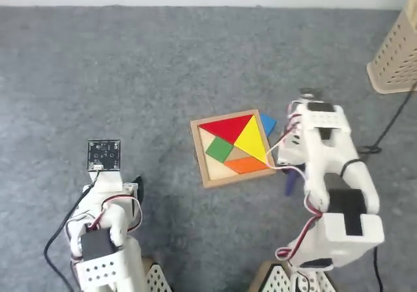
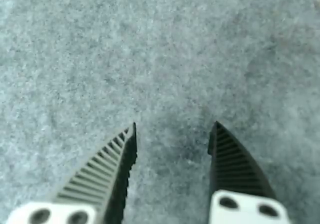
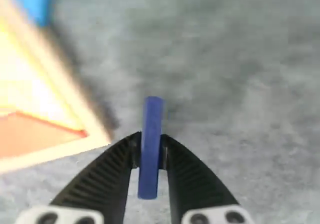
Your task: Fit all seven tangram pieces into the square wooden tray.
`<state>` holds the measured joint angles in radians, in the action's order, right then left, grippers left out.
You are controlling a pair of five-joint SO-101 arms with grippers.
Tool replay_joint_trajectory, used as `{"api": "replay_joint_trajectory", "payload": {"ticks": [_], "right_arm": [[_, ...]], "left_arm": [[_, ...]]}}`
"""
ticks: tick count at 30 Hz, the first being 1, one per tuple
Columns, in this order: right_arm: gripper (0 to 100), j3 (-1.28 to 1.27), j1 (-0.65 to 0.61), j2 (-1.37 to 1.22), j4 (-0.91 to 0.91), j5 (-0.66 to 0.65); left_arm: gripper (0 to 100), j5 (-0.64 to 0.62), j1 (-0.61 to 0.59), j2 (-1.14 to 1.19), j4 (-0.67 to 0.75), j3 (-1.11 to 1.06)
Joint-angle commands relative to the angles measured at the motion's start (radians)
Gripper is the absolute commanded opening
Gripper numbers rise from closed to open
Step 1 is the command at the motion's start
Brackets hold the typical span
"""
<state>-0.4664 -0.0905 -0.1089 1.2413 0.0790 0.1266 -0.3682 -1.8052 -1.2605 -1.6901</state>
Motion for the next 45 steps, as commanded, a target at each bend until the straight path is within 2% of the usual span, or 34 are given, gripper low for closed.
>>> {"api": "replay_joint_trajectory", "payload": {"ticks": [1,4,10,18,23,30,35,40,45], "right_arm": [[0.6,0.051,-0.096,0.143,-0.018,-0.028],[0.6,0.055,-0.193,0.226,-0.038,-0.044],[0.6,0.055,-0.389,0.272,-0.125,-0.253],[0.6,0.118,-0.489,0.117,-0.193,-0.46],[0.6,0.167,-0.527,0.005,-0.196,-0.47],[1.3,0.169,-0.544,-0.01,-0.197,-0.468],[10.2,0.167,-0.544,-0.008,-0.188,-0.465],[2.8,0.172,-0.522,0.021,-0.188,-0.465],[2.4,0.167,-0.489,0.081,-0.173,-0.463]], "left_arm": [[23,-0.009,-0.005,-0.015,-0.003,0.004],[23,-0.009,-0.005,-0.015,-0.003,0.004],[23,-0.009,-0.005,-0.015,-0.003,0.004],[23,-0.009,-0.005,-0.015,-0.003,0.004],[23,-0.009,-0.005,-0.015,-0.003,0.004],[23,-0.009,-0.005,-0.015,-0.003,0.004],[23,-0.009,-0.005,-0.015,-0.003,0.004],[23,-0.009,-0.005,-0.015,-0.003,0.004],[23,-0.009,-0.005,-0.015,-0.003,0.004]]}}
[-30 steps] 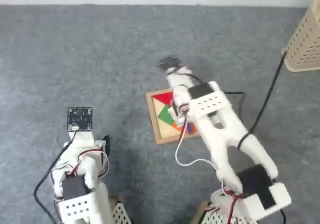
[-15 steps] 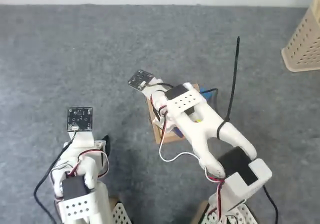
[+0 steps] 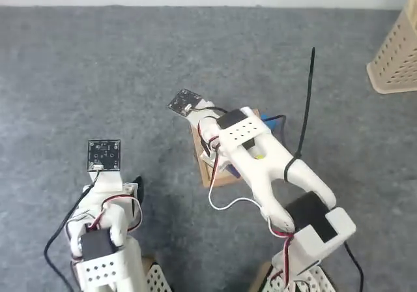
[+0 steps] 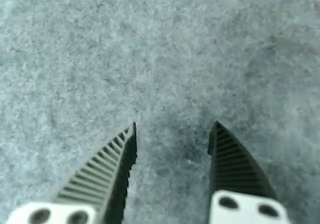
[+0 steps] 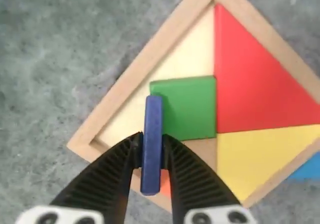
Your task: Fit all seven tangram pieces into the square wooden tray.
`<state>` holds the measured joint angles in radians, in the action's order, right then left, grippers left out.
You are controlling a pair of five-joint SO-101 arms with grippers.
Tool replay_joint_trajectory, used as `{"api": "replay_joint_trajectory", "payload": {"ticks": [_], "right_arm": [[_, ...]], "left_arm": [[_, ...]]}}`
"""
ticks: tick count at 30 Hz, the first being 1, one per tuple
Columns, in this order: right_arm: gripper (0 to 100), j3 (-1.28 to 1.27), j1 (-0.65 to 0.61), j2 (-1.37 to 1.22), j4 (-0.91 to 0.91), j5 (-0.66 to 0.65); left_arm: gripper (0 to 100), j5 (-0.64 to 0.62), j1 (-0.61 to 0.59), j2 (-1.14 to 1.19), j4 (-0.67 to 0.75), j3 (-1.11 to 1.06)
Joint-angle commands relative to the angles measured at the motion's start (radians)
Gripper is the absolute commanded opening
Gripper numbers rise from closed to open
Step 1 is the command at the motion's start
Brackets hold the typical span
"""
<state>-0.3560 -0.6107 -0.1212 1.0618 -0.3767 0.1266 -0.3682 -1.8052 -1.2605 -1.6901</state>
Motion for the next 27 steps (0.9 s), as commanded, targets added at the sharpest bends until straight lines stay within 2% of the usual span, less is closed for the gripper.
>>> {"api": "replay_joint_trajectory", "payload": {"ticks": [1,16,23,27], "right_arm": [[2.4,0.057,0.033,0.101,0.012,-0.008],[2.5,0.052,-0.007,0.104,-0.004,-0.012],[2.5,-0.055,-0.005,0.105,-0.188,-0.012],[2.4,-0.087,-0.007,0.107,-0.216,-0.023]], "left_arm": [[23,-0.009,-0.005,-0.015,-0.003,0.004],[23,-0.009,-0.005,-0.015,-0.003,0.004],[23,-0.009,-0.005,-0.015,-0.003,0.004],[23,-0.009,-0.005,-0.015,-0.003,0.004]]}}
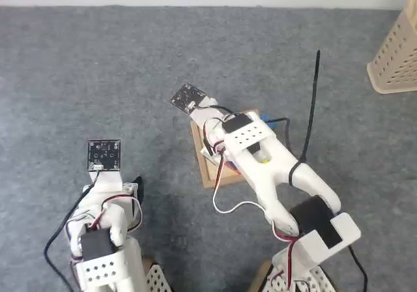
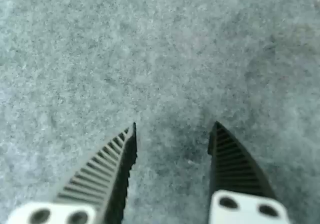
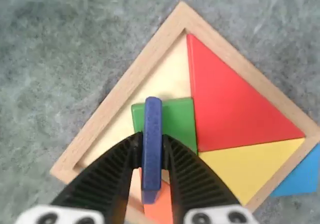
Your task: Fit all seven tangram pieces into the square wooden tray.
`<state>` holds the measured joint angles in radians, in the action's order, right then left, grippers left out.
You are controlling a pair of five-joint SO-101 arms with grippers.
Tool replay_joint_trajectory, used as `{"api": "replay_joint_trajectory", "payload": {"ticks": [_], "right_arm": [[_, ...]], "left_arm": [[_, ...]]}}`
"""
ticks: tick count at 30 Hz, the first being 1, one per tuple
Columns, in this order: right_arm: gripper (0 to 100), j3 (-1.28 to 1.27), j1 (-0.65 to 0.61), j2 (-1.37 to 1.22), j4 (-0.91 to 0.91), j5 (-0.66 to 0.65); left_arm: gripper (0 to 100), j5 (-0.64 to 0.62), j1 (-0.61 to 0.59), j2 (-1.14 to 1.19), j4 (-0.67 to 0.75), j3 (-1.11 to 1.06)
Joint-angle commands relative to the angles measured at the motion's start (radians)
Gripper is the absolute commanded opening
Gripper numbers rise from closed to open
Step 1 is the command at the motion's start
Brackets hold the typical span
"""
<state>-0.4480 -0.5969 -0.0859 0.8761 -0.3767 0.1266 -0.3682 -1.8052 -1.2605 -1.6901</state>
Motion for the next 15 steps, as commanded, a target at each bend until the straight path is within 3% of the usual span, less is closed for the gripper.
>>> {"api": "replay_joint_trajectory", "payload": {"ticks": [1,4,9,15], "right_arm": [[2.4,0.002,-0.021,0.074,-0.028,-0.046],[2.4,0.0,-0.021,0.071,-0.012,-0.118],[2.8,0.0,-0.021,0.071,0.016,-0.12],[14.5,0.005,-0.021,0.081,0.079,-0.12]], "left_arm": [[23,-0.009,-0.005,-0.015,-0.003,0.004],[23,-0.009,-0.005,-0.015,-0.003,0.004],[23,-0.009,-0.005,-0.015,-0.003,0.004],[23,-0.009,-0.005,-0.015,-0.003,0.004]]}}
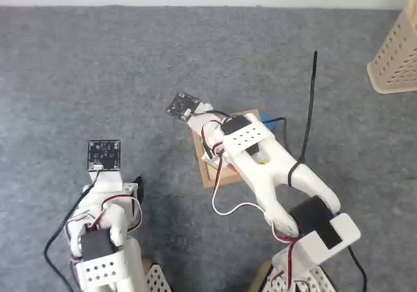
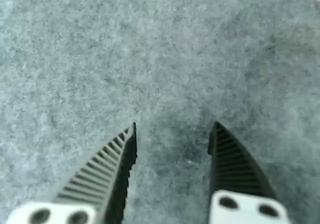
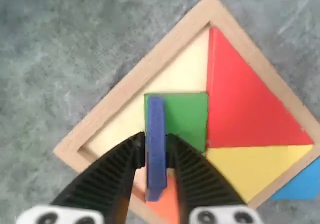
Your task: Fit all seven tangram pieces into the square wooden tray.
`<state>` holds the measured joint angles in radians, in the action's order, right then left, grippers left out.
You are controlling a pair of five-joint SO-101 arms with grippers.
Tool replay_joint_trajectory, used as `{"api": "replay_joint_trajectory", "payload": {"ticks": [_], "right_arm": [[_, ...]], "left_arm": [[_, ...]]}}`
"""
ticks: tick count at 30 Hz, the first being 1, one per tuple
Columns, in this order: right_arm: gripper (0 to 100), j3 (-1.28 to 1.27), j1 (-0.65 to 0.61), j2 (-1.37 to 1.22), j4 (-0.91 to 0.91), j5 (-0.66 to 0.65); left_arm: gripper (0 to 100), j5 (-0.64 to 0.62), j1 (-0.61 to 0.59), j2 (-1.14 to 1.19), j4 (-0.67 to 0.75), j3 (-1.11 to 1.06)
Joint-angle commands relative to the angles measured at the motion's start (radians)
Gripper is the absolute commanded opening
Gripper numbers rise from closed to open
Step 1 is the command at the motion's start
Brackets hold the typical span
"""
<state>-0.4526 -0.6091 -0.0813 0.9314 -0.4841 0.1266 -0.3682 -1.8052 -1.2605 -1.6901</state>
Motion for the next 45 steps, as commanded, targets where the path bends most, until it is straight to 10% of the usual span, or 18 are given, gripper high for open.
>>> {"api": "replay_joint_trajectory", "payload": {"ticks": [1,45], "right_arm": [[16.1,0.009,-0.008,0.076,0.025,-0.012],[8.5,-0.057,-0.099,0.202,0.128,0.055]], "left_arm": [[23,-0.009,-0.005,-0.015,-0.003,0.004],[23,-0.009,-0.005,-0.015,-0.003,0.004]]}}
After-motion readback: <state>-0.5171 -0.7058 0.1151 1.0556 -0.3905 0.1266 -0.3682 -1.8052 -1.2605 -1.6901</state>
